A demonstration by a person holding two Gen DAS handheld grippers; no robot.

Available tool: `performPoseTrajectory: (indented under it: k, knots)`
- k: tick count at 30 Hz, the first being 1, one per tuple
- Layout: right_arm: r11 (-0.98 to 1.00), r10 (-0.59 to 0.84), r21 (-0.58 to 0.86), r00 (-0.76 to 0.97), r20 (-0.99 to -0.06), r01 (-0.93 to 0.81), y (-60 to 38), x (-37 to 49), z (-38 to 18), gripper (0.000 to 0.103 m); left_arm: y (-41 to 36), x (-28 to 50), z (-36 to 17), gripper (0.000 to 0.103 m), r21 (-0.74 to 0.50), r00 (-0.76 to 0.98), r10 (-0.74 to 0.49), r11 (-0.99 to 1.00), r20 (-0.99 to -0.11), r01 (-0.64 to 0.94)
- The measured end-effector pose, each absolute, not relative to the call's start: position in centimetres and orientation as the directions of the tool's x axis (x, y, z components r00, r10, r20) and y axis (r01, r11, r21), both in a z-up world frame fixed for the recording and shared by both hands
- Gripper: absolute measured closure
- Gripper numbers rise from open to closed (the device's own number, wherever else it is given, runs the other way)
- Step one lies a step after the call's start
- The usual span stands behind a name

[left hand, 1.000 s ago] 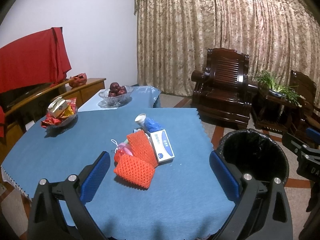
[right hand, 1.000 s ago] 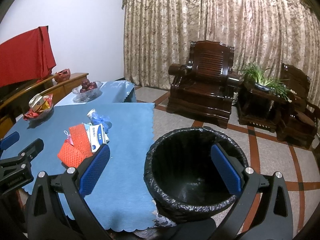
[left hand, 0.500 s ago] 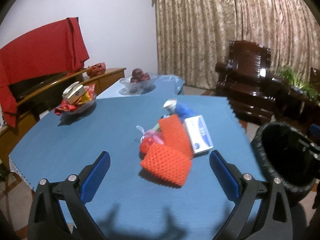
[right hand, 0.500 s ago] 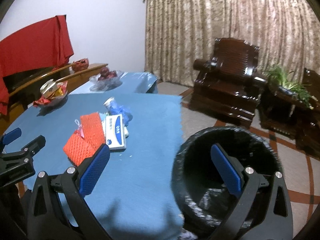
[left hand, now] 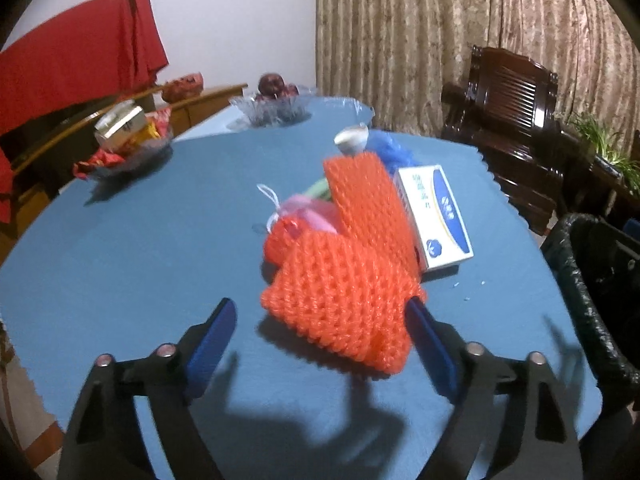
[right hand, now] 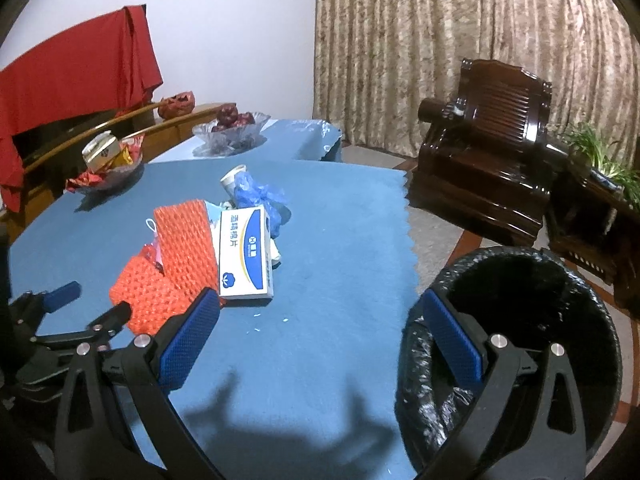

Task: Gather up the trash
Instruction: 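Reach the left tool to the orange foam net and grasp it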

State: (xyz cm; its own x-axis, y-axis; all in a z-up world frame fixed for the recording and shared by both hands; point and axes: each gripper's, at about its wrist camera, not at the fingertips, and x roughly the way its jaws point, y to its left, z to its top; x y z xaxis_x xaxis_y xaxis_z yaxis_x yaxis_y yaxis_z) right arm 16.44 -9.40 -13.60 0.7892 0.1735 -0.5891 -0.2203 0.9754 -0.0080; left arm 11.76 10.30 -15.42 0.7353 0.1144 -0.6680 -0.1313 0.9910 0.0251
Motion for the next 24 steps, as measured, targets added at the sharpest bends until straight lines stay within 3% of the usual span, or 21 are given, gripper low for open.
performPoseTrajectory:
  k: [4, 8, 10, 13, 15, 20, 23, 24]
  knots:
    - [0.972, 0.177, -0.014, 0.774, -0.608, -0.233, -8.8, 17.3, -14.6, 0.005, 10.4, 12.9, -16.8, 0.036, -0.033, 0.710, 0.058, 0.993, -0.702, -0.114]
    - [0.969, 0.181, -0.021, 0.763, -0.620, -0.247, -8.5, 17.7, -15.0, 0.005, 10.5, 13.0, -17.5, 0.055, -0.078, 0.701, 0.018, 0.991, -0.713, -0.104]
    - [0.967, 0.186, -0.021, 0.761, -0.621, -0.253, -8.3, 17.8, -15.2, 0.005, 10.6, 12.9, -17.4, 0.076, -0.073, 0.702, 0.021, 0.992, -0.712, -0.104]
    - [0.966, 0.192, -0.017, 0.757, -0.624, -0.259, -7.9, 18.0, -15.3, 0.007, 10.8, 12.4, -17.1, 0.086, -0.096, 0.713, -0.001, 0.991, -0.701, -0.092]
    - [0.964, 0.196, -0.019, 0.754, -0.626, -0.266, -7.5, 18.1, -15.3, 0.007, 10.7, 12.2, -17.0, 0.099, -0.097, 0.718, -0.007, 0.992, -0.697, -0.084]
    - [0.959, 0.205, -0.024, 0.748, -0.631, -0.283, -7.0, 18.0, -15.3, 0.018, 10.8, 12.2, -15.9, 0.103, -0.115, 0.734, -0.030, 0.991, -0.678, -0.066]
    - [0.959, 0.205, -0.025, 0.748, -0.631, -0.284, -6.8, 17.9, -15.2, 0.018, 11.0, 12.1, -15.9, 0.103, -0.111, 0.730, -0.025, 0.991, -0.683, -0.069]
    - [0.959, 0.203, -0.025, 0.750, -0.630, -0.281, -6.8, 17.9, -15.2, 0.018, 11.0, 12.2, -16.1, 0.096, -0.101, 0.722, -0.014, 0.992, -0.692, -0.077]
